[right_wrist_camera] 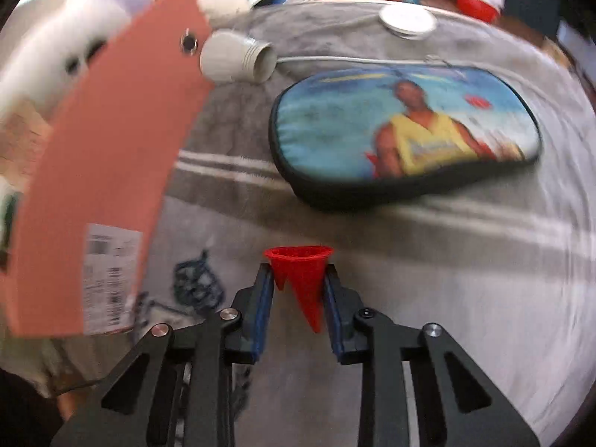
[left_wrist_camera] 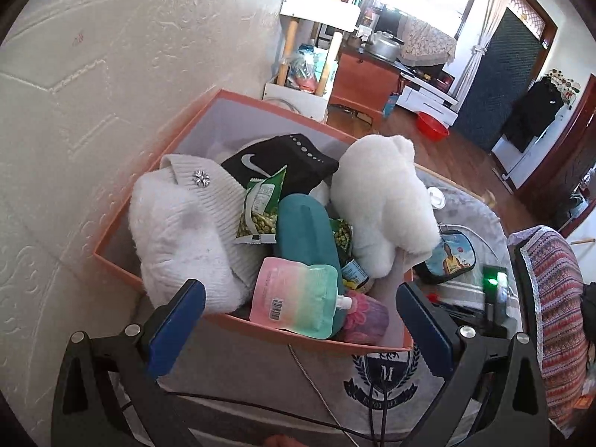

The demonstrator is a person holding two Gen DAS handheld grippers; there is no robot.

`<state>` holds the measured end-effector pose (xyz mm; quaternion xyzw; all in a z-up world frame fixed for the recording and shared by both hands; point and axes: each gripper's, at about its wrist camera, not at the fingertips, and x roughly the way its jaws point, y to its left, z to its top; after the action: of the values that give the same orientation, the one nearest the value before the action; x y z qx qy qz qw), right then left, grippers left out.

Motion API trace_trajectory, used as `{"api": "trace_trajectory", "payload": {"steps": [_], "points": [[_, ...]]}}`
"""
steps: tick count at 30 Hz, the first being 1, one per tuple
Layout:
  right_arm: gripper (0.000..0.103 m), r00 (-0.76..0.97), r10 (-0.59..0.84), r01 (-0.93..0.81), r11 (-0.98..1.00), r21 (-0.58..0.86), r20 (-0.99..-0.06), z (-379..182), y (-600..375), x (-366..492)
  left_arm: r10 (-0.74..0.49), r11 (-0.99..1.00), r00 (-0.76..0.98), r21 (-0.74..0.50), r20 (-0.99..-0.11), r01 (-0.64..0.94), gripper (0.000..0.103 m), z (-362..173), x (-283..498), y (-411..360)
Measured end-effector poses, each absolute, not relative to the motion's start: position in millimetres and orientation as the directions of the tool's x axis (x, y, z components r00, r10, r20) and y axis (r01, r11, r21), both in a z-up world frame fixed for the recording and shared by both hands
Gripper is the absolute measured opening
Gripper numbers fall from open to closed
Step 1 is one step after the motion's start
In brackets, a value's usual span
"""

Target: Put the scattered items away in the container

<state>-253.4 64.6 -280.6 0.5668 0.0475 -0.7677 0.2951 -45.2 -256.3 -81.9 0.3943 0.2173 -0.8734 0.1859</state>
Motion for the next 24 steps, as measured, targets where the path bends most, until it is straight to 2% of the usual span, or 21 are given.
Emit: {"api": "trace_trajectory", "payload": {"steps": [3, 5, 9, 11, 13, 14, 15, 17, 21, 24], "points": [[0.025, -0.190, -0.513, 0.466, -0.798, 0.383, -0.837, -245, 88, -238, -0.159, -0.838, -0.630, -0.233, -0.760, 0.493, 0.103, -78, -42, -255], [0.025, -0.217, -0.611, 0.480, -0.746, 0.462, -0.761, -195, 93, -223, -0.160, -0.835, -0.634, -0.238, -0.757, 0.495, 0.103, -77, -40, -257], [0.025, -0.240, -0.761, 0.623, -0.596, 0.506, -0.602, -84, 56, -182, -0.156, -0.833, -0.639, -0.247, -0.754, 0.495, 0.103, -77, -38, -259], [0.026, -0.205, -0.806, 0.682, -0.525, 0.509, -0.556, -48, 30, -174, -0.156, -0.834, -0.637, -0.244, -0.755, 0.494, 0.103, -78, -38, -260], [0.036, -0.185, -0.837, 0.715, -0.474, 0.514, -0.515, -16, 6, -162, -0.156, -0.835, -0.632, -0.240, -0.759, 0.495, 0.103, -79, -38, -261], [0.070, -0.210, -0.835, 0.726, -0.482, 0.491, -0.508, -3, -3, -157, -0.156, -0.835, -0.629, -0.239, -0.762, 0.496, 0.103, -79, -38, -261], [0.097, -0.240, -0.827, 0.730, -0.499, 0.466, -0.509, 4, -7, -154, -0.155, -0.834, -0.628, -0.240, -0.763, 0.497, 0.103, -80, -38, -262], [0.100, -0.319, -0.803, 0.733, -0.546, 0.406, -0.504, 12, -3, -147, -0.157, -0.834, -0.628, -0.238, -0.762, 0.498, 0.103, -80, -37, -262], [0.100, -0.356, -0.780, 0.702, -0.587, 0.403, -0.515, 2, 37, -145, -0.147, -0.852, -0.625, -0.223, -0.767, 0.474, 0.103, -79, -41, -256], [0.100, -0.400, -0.741, 0.611, -0.654, 0.446, -0.540, -31, 97, -156, -0.047, -0.882, -0.585, -0.242, -0.809, 0.406, 0.103, -84, -58, -248]]}}
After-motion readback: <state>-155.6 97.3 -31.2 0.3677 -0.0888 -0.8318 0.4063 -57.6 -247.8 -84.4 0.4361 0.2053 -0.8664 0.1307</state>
